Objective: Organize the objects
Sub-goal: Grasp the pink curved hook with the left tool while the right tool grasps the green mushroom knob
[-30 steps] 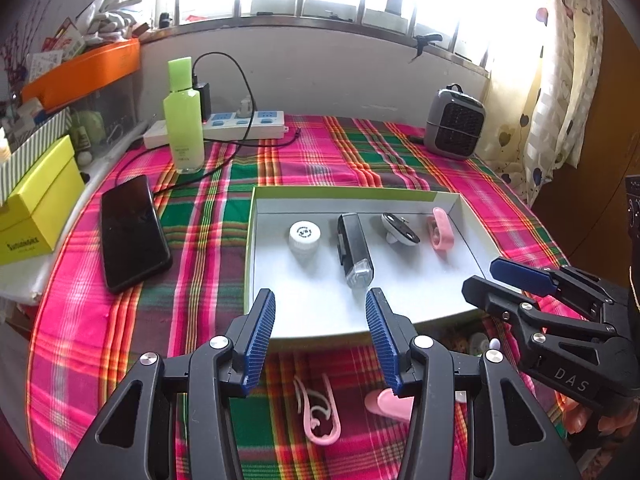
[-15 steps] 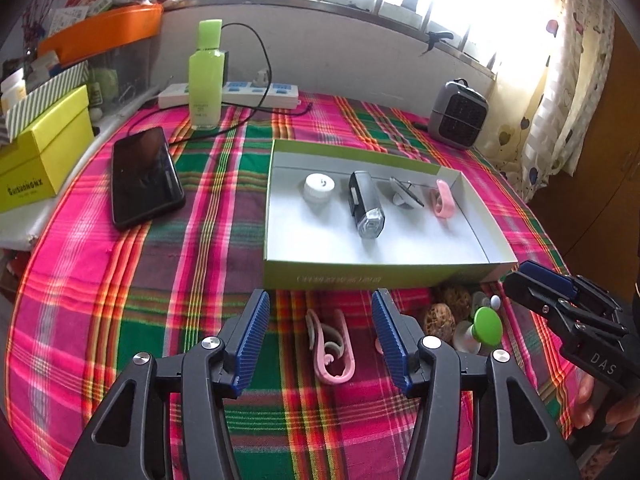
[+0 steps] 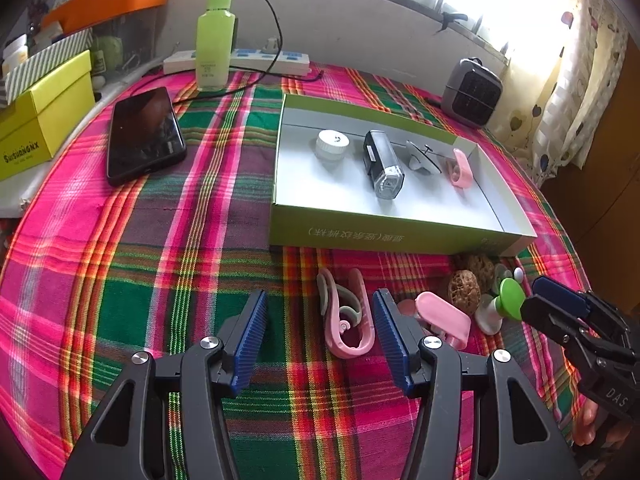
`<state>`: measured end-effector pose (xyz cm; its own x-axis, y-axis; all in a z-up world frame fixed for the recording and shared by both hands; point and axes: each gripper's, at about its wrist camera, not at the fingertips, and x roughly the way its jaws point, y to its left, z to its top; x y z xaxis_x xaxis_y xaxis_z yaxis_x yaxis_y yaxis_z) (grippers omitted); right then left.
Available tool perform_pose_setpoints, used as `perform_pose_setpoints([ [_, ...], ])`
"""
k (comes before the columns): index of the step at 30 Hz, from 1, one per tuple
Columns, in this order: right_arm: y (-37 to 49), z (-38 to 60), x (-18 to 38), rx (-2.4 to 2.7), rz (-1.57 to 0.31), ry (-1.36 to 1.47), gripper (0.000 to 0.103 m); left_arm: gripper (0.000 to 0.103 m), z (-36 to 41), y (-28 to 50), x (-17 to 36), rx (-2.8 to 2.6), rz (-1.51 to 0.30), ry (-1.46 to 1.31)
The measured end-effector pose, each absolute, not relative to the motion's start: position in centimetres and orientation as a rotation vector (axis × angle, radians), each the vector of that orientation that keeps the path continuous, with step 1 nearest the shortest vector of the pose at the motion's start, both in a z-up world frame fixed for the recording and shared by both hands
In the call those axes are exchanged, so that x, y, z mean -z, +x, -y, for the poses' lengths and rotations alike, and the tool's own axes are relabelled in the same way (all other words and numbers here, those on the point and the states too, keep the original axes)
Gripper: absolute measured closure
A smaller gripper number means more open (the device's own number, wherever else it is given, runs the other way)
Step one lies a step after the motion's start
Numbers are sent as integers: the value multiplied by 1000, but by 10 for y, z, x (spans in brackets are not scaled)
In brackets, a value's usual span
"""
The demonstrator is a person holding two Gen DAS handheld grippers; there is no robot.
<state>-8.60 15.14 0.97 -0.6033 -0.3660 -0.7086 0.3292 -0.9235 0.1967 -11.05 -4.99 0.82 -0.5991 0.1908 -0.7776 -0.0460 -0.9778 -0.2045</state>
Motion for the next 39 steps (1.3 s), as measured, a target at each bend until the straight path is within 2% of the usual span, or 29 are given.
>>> perform_pose_setpoints([
  [16,-95,-132,4,2477,-51,1169,55,50,53,-109,-8,-2701,206,-1324],
  [21,-96,-134,4,2486,-38,1165,55,50,58,-109,-8,-2695,224,-1316],
  [23,-96,-135,4,2487,-25,1164,59,51,58,-109,-8,-2698,219,-1316],
  [28,-96,-135,3,2484,-16,1158,67,61,55,-108,-7,-2726,150,-1321],
  [36,-95,-135,2,2492,-8,1152,68,78,61,-108,-7,-2744,164,-1322],
  [39,-94,-137,1,2492,7,1147,68,81,64,-109,-6,-2744,181,-1323],
])
